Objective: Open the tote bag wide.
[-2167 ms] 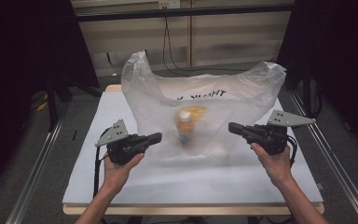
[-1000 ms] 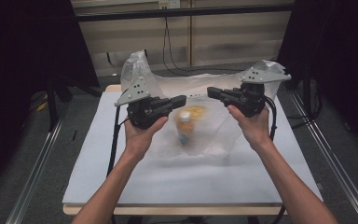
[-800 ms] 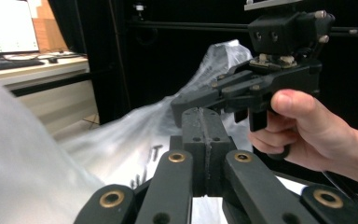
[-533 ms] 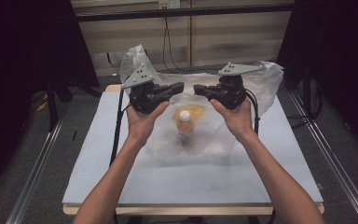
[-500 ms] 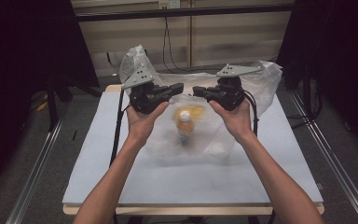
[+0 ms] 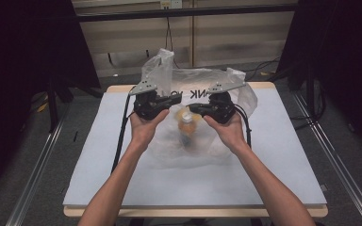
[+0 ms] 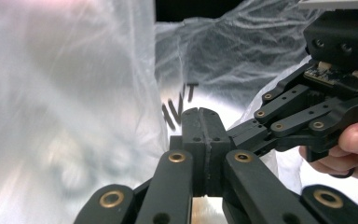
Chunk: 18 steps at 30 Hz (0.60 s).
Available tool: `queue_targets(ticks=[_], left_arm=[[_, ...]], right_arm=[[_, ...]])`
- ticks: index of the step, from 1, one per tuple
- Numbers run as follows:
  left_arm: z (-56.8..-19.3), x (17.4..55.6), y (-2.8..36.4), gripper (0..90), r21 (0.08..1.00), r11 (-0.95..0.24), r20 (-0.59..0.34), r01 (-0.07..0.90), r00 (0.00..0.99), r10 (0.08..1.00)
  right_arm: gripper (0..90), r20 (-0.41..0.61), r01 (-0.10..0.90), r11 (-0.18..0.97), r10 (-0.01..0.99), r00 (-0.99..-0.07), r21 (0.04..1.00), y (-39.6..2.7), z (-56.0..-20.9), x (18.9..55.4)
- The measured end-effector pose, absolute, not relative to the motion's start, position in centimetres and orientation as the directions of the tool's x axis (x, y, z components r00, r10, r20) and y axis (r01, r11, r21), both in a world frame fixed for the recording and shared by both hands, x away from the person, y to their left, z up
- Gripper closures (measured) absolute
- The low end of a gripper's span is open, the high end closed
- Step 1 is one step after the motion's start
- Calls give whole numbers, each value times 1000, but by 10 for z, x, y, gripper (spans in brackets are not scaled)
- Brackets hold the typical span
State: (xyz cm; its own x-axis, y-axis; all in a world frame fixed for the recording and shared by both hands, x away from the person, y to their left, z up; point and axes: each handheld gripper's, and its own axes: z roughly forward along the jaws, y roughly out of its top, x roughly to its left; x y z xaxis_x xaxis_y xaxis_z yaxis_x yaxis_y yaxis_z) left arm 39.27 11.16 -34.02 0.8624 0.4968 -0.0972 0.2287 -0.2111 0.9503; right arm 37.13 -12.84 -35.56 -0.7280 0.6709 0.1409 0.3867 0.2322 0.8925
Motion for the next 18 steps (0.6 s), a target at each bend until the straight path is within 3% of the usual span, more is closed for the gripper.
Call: queue_targets(ticks=[18], left_arm=[[-362, 387, 109, 900, 940, -237, -104, 246, 866, 489]], right_arm=[[900, 185, 409, 255, 606, -774, 876, -130, -379, 344]])
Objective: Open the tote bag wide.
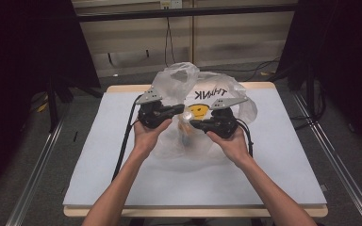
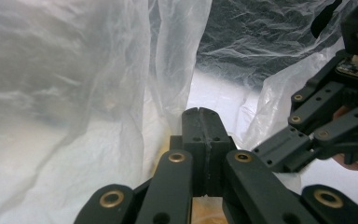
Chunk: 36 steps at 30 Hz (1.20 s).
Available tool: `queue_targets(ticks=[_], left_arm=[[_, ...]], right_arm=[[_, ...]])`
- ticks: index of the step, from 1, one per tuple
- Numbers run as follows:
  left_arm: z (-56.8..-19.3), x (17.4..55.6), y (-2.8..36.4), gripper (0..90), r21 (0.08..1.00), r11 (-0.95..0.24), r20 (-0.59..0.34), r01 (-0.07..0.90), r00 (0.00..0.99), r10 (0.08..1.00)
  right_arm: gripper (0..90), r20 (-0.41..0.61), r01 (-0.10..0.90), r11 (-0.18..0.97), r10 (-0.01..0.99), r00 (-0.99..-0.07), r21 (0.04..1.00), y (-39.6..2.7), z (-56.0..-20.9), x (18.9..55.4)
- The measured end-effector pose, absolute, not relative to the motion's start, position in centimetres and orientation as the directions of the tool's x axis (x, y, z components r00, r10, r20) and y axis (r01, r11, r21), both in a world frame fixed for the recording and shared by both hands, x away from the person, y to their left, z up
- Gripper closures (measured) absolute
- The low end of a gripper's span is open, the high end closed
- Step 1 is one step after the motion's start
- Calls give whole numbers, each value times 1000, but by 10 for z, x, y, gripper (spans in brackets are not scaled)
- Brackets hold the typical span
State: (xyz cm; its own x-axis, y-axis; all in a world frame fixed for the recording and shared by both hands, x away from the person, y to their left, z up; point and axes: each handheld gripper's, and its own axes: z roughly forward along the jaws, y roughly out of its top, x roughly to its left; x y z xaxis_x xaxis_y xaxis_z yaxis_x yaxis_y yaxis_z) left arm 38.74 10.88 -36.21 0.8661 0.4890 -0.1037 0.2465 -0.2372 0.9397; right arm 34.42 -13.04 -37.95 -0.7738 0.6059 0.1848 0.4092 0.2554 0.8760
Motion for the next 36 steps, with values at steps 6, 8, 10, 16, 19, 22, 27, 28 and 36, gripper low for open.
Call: queue_targets(ticks=[6, 8, 10, 16, 19, 22, 27, 28, 36], left_arm=[[-370, 389, 115, 900, 935, -237, -114, 264, 856, 504], [-374, 392, 118, 900, 931, -241, -118, 274, 850, 514], [-382, 397, 121, 900, 922, -237, -138, 305, 834, 534], [-395, 401, 119, 900, 907, -263, -141, 328, 826, 545], [-411, 404, 120, 900, 890, -287, -152, 355, 823, 548], [-419, 405, 122, 900, 884, -283, -166, 372, 816, 553], [-439, 409, 129, 900, 864, -292, -181, 410, 794, 580], [-443, 410, 130, 900, 857, -300, -183, 420, 791, 584], [-475, 417, 139, 900, 800, -337, -208, 496, 756, 621]], right_arm=[[900, 189, 407, 275, 578, -794, 871, -121, -389, 342], [900, 192, 408, 275, 573, -797, 871, -120, -391, 342], [900, 199, 412, 276, 567, -799, 868, -119, -397, 342], [900, 215, 419, 270, 555, -804, 867, -122, -409, 343], [900, 216, 424, 284, 551, -807, 860, -123, -416, 340], [900, 201, 433, 312, 565, -800, 846, -123, -424, 340], [900, 235, 485, 297, 599, -766, 823, -139, -446, 344], [900, 235, 485, 297, 599, -766, 823, -139, -446, 344], [900, 254, 553, 295, 659, -708, 779, -161, -471, 356]])
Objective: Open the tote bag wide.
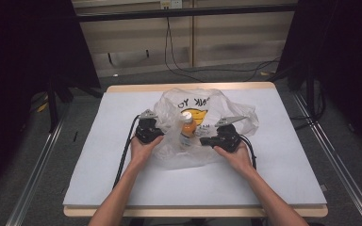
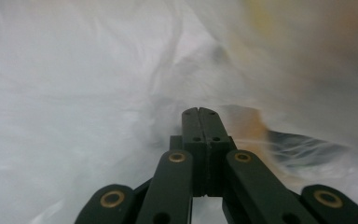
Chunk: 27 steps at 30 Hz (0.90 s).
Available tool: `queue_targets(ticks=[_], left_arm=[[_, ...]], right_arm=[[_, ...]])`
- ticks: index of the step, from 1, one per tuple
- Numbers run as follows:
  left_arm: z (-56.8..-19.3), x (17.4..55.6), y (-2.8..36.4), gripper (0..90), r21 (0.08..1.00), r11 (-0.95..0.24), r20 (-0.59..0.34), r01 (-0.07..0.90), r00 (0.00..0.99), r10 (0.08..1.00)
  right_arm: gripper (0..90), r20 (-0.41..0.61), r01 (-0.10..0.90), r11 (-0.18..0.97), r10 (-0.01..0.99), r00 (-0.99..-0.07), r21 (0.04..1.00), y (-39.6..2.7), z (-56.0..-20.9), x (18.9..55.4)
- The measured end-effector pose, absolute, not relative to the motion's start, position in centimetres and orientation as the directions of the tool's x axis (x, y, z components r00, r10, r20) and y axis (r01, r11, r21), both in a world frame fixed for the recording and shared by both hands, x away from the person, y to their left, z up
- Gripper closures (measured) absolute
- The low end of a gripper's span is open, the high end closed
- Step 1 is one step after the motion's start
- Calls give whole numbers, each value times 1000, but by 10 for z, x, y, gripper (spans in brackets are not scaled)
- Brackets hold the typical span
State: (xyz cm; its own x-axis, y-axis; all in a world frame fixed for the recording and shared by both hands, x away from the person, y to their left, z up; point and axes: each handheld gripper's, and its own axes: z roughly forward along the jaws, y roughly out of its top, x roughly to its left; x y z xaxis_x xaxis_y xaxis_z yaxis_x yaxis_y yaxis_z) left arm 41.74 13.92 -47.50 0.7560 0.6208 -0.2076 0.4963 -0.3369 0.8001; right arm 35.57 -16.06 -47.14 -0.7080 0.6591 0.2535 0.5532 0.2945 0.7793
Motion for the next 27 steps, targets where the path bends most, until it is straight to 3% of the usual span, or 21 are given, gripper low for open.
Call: queue_targets(ticks=[5, 12, 17, 27], left_arm=[[-487, 417, 146, 900, 772, -363, -207, 522, 747, 632], [-491, 416, 149, 900, 739, -403, -196, 540, 745, 638], [-485, 413, 148, 900, 777, -358, -220, 518, 756, 617], [-445, 389, 159, 900, 838, -351, -181, 418, 820, 543]], right_arm=[[900, 218, 587, 378, 677, -703, 716, -161, -489, 359], [900, 199, 575, 380, 683, -702, 724, -163, -490, 357], [900, 207, 555, 376, 659, -723, 742, -161, -487, 355], [900, 229, 534, 383, 609, -759, 754, -154, -469, 334]])
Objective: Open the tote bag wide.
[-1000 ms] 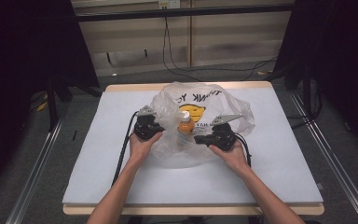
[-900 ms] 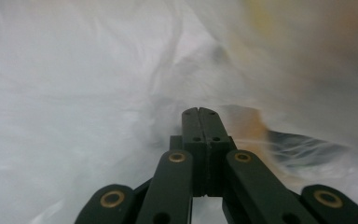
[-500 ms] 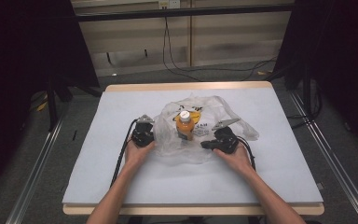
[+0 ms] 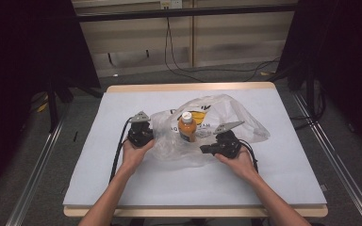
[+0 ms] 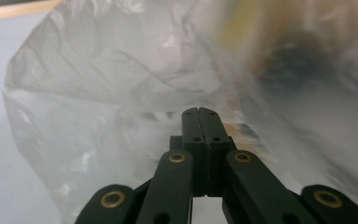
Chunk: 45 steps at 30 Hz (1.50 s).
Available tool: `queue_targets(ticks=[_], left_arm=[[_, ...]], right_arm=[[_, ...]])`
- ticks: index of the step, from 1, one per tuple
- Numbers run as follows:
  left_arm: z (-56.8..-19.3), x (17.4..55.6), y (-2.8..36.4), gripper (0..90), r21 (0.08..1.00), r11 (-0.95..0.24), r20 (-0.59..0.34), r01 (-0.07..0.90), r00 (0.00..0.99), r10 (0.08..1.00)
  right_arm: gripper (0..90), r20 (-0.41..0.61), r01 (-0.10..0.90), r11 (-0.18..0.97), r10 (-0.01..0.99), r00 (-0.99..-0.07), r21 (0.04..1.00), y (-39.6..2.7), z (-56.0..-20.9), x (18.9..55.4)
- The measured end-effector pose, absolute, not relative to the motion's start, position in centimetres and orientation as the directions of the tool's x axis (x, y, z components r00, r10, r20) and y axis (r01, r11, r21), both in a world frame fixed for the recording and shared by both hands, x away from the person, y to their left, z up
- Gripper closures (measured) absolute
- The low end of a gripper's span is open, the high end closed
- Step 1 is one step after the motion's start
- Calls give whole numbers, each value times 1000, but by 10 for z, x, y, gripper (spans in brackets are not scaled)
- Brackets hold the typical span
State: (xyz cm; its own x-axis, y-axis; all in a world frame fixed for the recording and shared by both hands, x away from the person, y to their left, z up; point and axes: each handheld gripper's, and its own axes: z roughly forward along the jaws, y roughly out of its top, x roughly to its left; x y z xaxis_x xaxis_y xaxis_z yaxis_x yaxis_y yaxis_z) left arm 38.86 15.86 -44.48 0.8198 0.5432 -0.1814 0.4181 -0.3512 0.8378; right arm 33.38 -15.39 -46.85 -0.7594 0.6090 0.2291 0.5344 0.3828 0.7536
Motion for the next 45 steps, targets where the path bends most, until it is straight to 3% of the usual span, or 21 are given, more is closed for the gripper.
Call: queue_targets(ticks=[6, 15, 27, 33, 45], left_arm=[[-434, 372, 165, 900, 852, -352, -173, 388, 842, 510], [-425, 330, 194, 900, 870, -342, -166, 355, 865, 474], [-396, 318, 204, 900, 919, -263, -147, 293, 876, 460], [-374, 330, 199, 900, 943, -207, -139, 260, 874, 466], [-359, 374, 142, 900, 938, -265, -83, 225, 885, 457]], right_arm=[[900, 221, 511, 382, 592, -775, 770, -154, -456, 319], [900, 204, 459, 282, 621, -757, 843, -182, -423, 303], [900, 180, 383, 189, 645, -743, 904, -211, -374, 294], [900, 143, 344, 166, 684, -715, 924, -236, -345, 292], [900, 133, 303, 103, 734, -666, 947, -258, -315, 330]])
